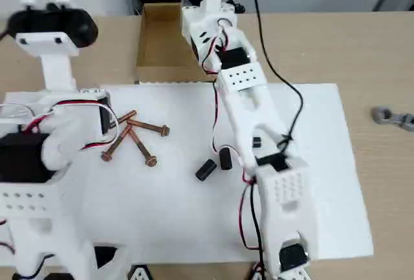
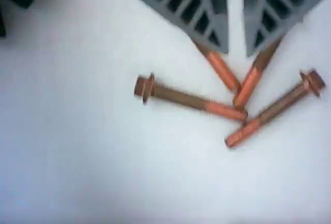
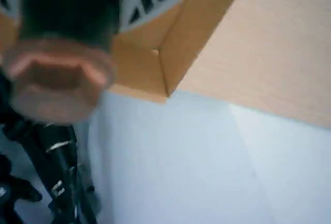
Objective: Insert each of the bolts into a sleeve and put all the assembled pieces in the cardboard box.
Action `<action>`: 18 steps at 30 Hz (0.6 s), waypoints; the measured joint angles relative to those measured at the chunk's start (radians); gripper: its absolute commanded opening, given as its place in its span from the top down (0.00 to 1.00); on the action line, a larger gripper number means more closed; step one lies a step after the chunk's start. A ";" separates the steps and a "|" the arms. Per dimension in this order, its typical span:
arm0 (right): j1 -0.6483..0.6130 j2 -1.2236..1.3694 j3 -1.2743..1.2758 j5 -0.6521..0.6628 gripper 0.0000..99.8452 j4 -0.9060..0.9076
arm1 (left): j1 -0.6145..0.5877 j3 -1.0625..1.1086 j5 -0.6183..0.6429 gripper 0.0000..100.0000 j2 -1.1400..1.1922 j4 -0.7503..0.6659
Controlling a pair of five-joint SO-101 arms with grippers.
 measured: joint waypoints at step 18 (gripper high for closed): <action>0.037 0.562 -0.582 0.000 0.95 0.196 | -0.121 0.130 -0.069 0.99 0.000 0.000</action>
